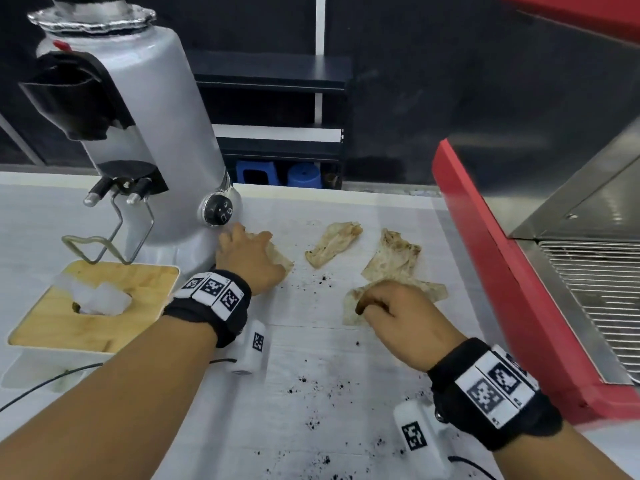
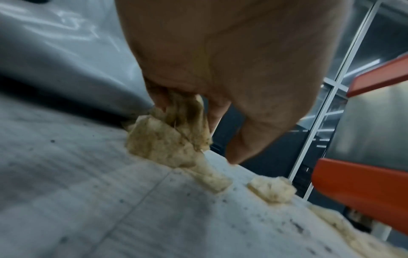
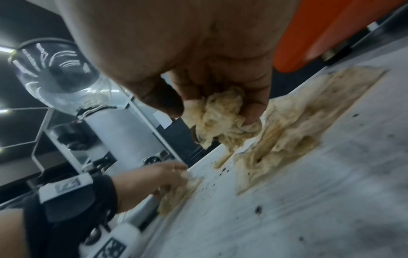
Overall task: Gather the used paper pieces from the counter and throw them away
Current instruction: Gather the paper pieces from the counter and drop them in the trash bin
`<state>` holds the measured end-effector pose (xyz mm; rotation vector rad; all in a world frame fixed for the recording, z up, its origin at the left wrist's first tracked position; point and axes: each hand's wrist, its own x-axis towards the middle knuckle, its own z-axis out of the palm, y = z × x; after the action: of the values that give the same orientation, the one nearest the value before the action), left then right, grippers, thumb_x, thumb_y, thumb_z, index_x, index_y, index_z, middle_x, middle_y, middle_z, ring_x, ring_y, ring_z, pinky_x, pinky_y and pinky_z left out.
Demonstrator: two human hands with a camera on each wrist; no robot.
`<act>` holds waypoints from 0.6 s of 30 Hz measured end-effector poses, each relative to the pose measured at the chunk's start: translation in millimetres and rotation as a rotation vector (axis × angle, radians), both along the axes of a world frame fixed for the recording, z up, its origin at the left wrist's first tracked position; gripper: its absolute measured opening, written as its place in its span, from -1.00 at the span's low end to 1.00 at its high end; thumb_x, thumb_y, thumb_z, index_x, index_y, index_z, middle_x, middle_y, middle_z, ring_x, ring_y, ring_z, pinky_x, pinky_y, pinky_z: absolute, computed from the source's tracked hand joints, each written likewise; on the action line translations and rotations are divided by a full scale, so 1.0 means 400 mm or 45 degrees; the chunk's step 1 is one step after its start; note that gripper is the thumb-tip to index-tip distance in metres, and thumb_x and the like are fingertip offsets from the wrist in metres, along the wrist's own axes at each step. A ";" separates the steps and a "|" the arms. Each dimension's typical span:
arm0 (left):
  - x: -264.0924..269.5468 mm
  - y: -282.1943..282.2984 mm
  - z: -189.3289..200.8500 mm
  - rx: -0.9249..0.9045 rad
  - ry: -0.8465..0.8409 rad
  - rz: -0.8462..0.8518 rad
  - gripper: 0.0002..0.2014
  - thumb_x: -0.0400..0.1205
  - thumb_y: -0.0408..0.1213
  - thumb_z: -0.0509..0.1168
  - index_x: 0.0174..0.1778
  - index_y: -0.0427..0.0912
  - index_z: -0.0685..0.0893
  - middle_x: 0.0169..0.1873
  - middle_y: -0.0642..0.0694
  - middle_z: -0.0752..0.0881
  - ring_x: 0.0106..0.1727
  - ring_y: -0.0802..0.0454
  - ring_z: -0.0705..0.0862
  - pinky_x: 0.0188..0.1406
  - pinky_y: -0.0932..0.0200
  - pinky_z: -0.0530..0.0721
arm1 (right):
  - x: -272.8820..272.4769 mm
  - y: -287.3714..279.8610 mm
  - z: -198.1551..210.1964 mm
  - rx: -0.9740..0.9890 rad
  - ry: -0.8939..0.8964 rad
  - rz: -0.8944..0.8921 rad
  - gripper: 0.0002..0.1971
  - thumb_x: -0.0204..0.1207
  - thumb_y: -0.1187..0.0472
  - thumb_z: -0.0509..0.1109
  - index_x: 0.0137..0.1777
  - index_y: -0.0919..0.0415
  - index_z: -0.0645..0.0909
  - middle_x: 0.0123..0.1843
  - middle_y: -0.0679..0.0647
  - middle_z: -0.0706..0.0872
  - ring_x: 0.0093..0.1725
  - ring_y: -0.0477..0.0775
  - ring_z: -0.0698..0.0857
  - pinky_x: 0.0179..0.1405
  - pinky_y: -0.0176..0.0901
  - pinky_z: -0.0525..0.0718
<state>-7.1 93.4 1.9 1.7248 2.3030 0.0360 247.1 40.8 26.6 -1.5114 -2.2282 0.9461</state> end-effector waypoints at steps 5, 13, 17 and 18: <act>-0.011 0.023 -0.056 -0.006 0.088 -0.071 -0.71 0.47 -0.21 0.24 0.12 0.02 0.60 0.12 -0.17 0.61 0.28 -0.34 0.48 0.23 -0.19 0.56 | 0.075 0.063 -0.033 0.146 -0.218 -0.349 -0.65 0.47 -0.09 0.45 0.01 0.21 0.63 0.07 0.03 0.53 0.08 0.07 0.58 0.05 -0.10 0.60; 0.046 0.048 -0.016 0.600 -0.471 -0.280 -0.59 0.56 -0.55 0.08 0.12 -0.03 0.64 0.00 -0.15 0.53 -0.06 -0.02 0.59 0.02 0.24 0.50 | 0.052 0.108 -0.083 -0.039 -0.372 -0.406 -0.27 0.38 -0.33 0.46 0.41 0.09 0.41 0.35 0.17 0.43 0.35 0.27 0.43 0.28 0.07 0.57; 0.094 0.098 0.005 0.552 -0.529 -0.340 -0.57 0.60 -0.57 0.08 0.08 -0.07 0.77 0.00 -0.17 0.56 0.03 -0.01 0.56 0.11 0.25 0.49 | 0.040 0.110 -0.109 -0.040 -0.514 -0.347 -0.55 0.48 -0.17 0.44 0.22 0.09 0.53 0.28 0.18 0.48 0.29 0.27 0.45 0.18 0.05 0.61; 0.108 0.115 0.004 0.490 -0.514 -0.337 -0.59 0.61 -0.54 0.07 0.07 -0.10 0.78 0.01 -0.19 0.59 0.07 -0.06 0.58 0.12 0.24 0.48 | 0.043 0.111 -0.110 -0.030 -0.527 -0.341 -0.65 0.52 -0.09 0.43 0.15 0.12 0.57 0.26 0.18 0.50 0.27 0.27 0.47 0.15 0.02 0.63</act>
<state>36.0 139.5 3.7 1.9637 1.8443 0.7464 264.4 85.3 -17.3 -2.1108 -2.1910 0.6231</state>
